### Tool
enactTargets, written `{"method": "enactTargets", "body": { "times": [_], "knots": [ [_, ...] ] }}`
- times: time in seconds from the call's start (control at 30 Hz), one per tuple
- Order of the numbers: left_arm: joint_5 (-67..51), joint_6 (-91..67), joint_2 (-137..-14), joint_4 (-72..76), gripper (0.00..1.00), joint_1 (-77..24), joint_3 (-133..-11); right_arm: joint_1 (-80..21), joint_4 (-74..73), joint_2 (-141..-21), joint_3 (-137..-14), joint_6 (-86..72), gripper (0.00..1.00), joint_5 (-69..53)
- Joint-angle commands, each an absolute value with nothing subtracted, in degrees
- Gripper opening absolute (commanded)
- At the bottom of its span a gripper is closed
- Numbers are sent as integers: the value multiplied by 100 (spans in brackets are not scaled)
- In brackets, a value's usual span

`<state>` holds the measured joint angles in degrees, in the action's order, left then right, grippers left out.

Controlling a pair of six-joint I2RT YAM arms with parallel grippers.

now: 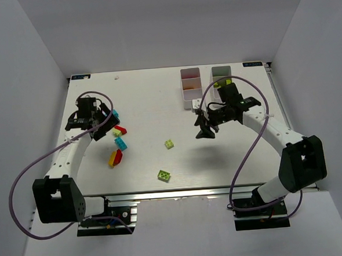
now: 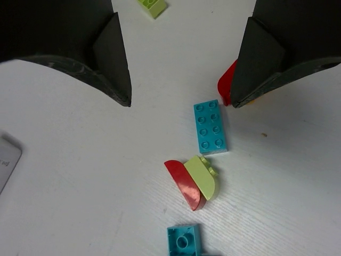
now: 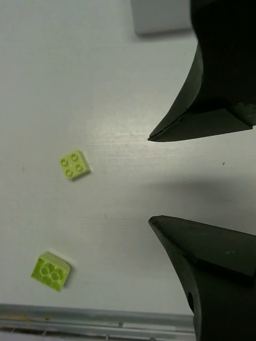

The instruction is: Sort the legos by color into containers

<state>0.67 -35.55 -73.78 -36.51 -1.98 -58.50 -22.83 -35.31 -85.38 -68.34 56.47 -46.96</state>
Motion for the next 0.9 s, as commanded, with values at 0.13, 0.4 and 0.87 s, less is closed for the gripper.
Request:
{"method": "enactTargets", "body": {
  "times": [0.13, 0.4, 0.87],
  "knots": [
    [-833, -3025, -7726, -3990, 80, -167, -5889, -2329, -2418, -7981, -6250, 4448, 63, -5159],
    [-28, -2803, -7278, -4728, 80, -738, -5406, -2347, -2171, -7743, -5739, 4254, 64, -5256],
    [1230, -2953, -7672, -4633, 98, -1187, -5036, -2408, -2276, -7752, -5783, 4271, 69, -5256]
  ]
}}
